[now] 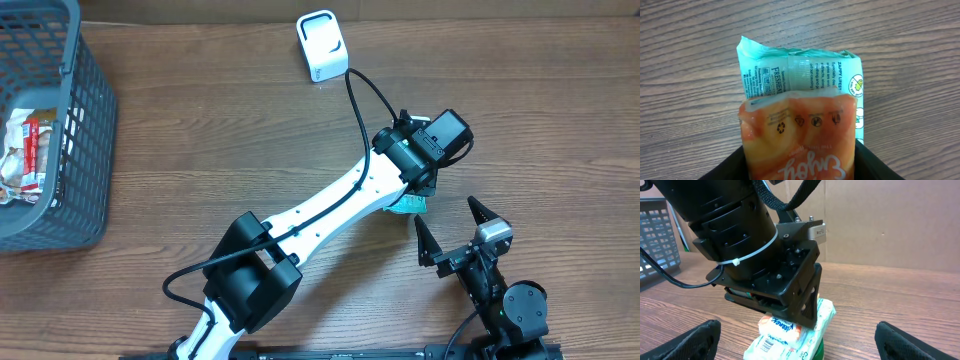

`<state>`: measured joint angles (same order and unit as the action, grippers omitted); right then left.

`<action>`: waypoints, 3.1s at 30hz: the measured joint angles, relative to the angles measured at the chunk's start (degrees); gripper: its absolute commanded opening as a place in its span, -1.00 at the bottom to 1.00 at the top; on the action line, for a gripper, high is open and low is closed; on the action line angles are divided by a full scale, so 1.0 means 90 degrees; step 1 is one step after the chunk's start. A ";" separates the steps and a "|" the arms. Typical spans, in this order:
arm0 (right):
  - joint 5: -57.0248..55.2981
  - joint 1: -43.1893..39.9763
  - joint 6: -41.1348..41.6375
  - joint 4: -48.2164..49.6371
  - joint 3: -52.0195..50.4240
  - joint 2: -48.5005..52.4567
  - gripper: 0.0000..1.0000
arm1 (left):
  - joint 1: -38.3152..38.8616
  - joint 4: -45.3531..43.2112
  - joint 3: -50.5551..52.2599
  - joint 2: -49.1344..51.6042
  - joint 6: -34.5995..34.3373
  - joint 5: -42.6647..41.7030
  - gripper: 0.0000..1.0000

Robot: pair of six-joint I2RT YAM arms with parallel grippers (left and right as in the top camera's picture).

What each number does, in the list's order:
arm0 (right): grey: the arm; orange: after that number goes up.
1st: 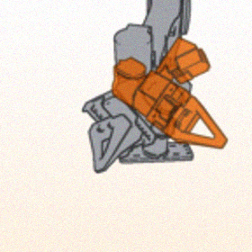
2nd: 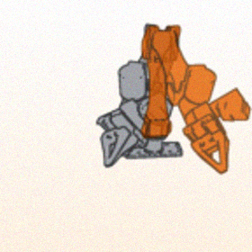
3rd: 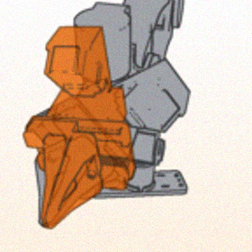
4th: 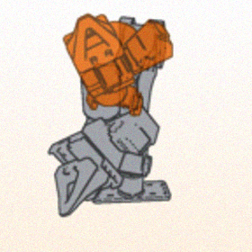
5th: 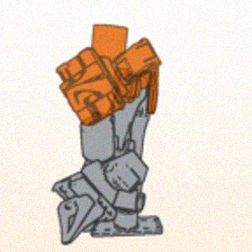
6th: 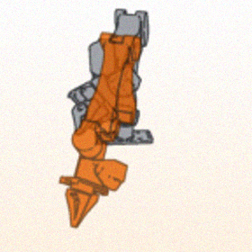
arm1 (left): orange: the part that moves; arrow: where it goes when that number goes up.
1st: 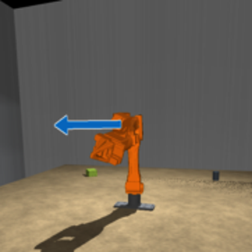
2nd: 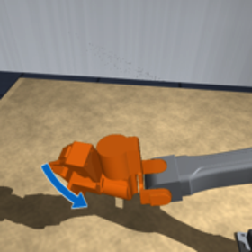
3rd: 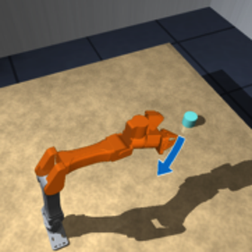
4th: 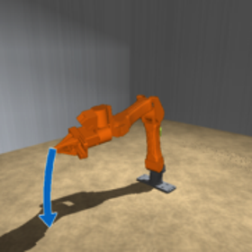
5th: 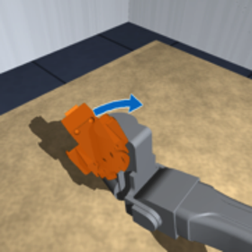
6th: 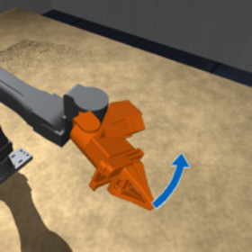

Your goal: Scan the item barcode

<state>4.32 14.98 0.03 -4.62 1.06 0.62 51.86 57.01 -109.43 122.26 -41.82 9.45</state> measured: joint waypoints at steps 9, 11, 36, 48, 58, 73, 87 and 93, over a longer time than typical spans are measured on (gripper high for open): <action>0.0000 0.0000 -0.0002 0.0002 0.0000 0.0000 1.00 | -0.0155 0.0078 0.0000 0.0000 -0.0002 -0.0002 0.33; 0.0000 0.0002 -0.0002 0.0000 0.0000 0.0000 1.00 | -0.0155 0.0095 0.0000 0.0000 0.0036 0.0000 0.40; 0.0000 0.0000 0.0000 0.0000 0.0000 0.0000 1.00 | -0.0005 0.0678 -0.1010 -0.0002 0.0719 -0.0024 -0.15; 0.0000 0.0000 0.0000 0.0000 0.0000 0.0000 1.00 | 0.0075 0.0646 -0.0809 -0.0002 0.0716 -0.0024 -0.23; 0.0000 0.0000 -0.0002 0.0002 0.0000 0.0000 1.00 | 0.0075 0.0527 -0.0716 -0.0002 0.0687 0.0034 -0.23; 0.0000 0.0000 0.0000 0.0000 0.0000 0.0000 1.00 | 0.0075 0.0189 -0.0253 -0.0002 0.0665 0.0170 -0.25; 0.0002 0.0000 -0.0002 0.0002 0.0000 0.0000 1.00 | 0.0073 0.0046 0.0005 -0.0107 0.0629 0.0294 -0.92; 0.0000 0.0000 -0.0002 0.0002 0.0000 0.0000 1.00 | 0.0073 0.0022 0.0005 -0.0109 0.0644 0.0284 -0.92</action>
<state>4.32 14.98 0.01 -4.60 1.06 0.62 52.51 57.21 -109.38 121.27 -36.03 12.01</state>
